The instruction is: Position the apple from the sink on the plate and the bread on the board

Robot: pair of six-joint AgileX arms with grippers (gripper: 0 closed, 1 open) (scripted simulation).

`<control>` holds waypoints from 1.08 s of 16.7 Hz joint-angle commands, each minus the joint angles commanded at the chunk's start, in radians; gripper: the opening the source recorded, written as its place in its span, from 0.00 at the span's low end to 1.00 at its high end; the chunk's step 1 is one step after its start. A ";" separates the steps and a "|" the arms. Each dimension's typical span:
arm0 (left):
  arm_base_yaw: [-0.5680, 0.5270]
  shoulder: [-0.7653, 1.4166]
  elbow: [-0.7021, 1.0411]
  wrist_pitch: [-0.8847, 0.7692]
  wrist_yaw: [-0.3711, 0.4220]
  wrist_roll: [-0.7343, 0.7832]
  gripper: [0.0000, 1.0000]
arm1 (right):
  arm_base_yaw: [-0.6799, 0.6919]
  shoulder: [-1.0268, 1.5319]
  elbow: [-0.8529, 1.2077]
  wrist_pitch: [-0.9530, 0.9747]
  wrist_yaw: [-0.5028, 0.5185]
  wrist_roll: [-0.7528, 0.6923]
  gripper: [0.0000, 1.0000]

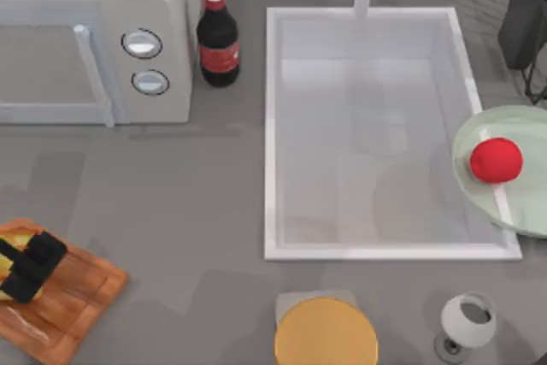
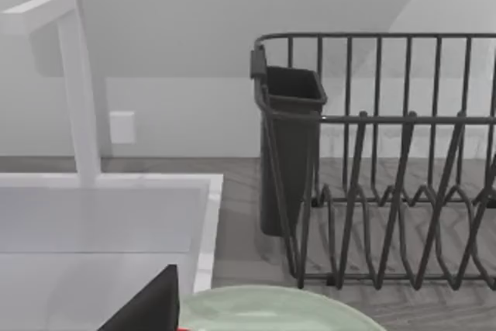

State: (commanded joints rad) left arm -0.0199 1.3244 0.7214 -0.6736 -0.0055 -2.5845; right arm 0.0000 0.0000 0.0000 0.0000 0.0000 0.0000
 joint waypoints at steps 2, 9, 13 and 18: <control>0.002 -0.112 -0.062 0.057 0.000 0.238 1.00 | 0.000 0.000 0.000 0.000 0.000 0.000 1.00; 0.009 -0.568 -0.315 0.291 0.002 1.262 1.00 | 0.000 0.000 0.000 0.000 0.000 0.000 1.00; 0.013 -0.839 -0.463 0.429 0.003 1.822 1.00 | 0.000 0.000 0.000 0.000 0.000 0.000 1.00; 0.017 -1.133 -0.620 0.577 0.005 2.322 1.00 | 0.000 0.000 0.000 0.000 0.000 0.000 1.00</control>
State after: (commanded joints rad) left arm -0.0029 0.1915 0.1011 -0.0962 -0.0009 -0.2623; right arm 0.0000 0.0000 0.0000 0.0000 0.0000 0.0000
